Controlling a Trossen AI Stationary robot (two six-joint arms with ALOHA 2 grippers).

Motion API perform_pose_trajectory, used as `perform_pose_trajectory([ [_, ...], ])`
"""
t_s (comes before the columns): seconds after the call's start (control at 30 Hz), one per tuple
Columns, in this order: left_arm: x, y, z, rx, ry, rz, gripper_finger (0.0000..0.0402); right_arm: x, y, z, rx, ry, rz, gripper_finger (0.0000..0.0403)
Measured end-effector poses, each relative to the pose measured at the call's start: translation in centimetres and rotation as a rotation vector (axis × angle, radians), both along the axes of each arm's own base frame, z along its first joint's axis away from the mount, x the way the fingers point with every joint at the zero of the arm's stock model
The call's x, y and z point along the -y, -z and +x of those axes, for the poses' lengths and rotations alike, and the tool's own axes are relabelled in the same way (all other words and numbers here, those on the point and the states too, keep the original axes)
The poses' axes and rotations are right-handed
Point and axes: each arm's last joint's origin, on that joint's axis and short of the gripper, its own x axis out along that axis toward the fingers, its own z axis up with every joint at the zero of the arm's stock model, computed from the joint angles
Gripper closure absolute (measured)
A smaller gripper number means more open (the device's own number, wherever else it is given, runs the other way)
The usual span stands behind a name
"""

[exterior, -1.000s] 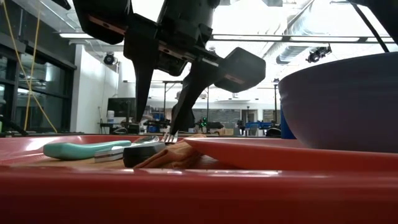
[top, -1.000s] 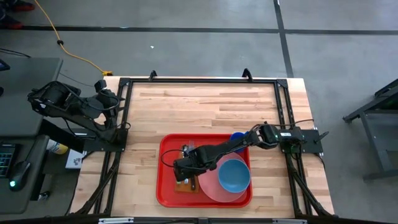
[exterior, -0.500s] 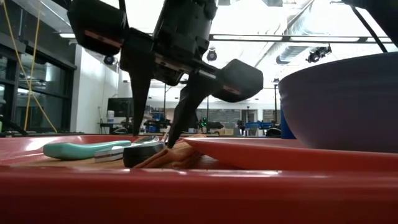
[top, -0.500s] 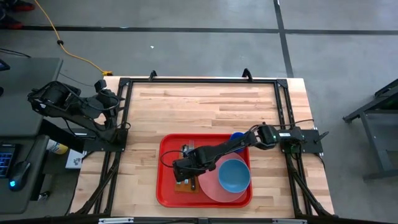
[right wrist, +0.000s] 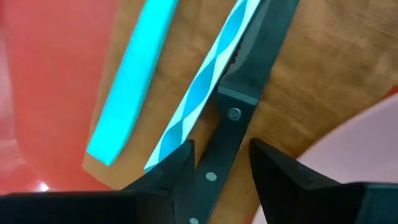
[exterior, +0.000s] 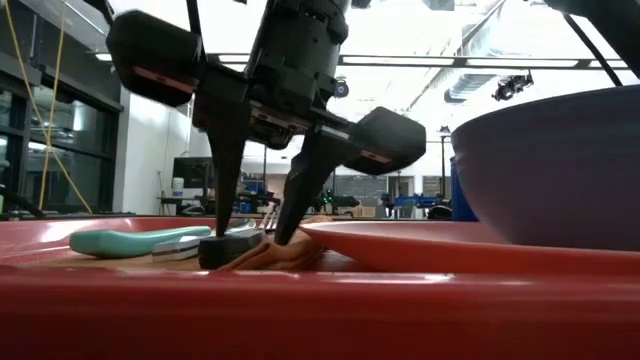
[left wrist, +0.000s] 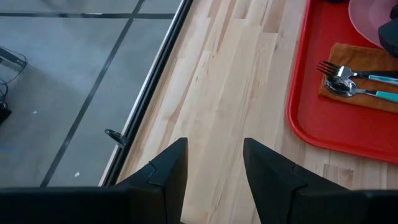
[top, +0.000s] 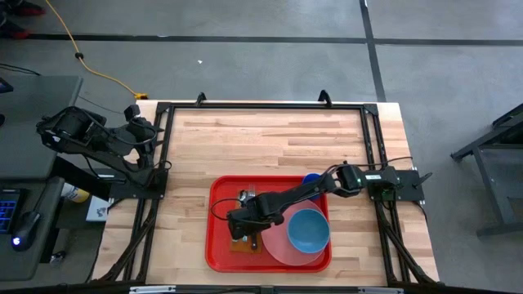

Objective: Set up tray
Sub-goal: Adjust the black bread knife

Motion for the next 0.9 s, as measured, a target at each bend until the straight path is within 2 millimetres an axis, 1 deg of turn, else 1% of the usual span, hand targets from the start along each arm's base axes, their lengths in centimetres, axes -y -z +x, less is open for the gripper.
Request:
perform_pose_trajectory([
  [0.07,0.00,0.00,0.00,0.000,0.000,0.000,0.0215,-0.08,0.55,0.13,-0.008,-0.004,0.012,0.0269],
  [0.17,0.00,0.00,0.00,0.000,0.000,0.000,0.0215,-0.10,0.85,0.19,-0.016,-0.008,0.024,0.0269],
  [0.57,0.00,0.00,-0.01,0.000,0.000,0.000,0.0215,0.76,1.05,0.23,-0.040,0.011,0.006,0.0272],
  [0.7,0.00,0.00,0.00,-0.001,0.001,0.001,0.0215,0.76,1.11,0.20,-0.041,0.003,0.006,0.0289],
  [0.9,0.00,0.00,0.00,-0.008,0.012,0.011,0.0215,0.75,1.15,0.20,-0.039,-0.016,0.005,0.0333],
])
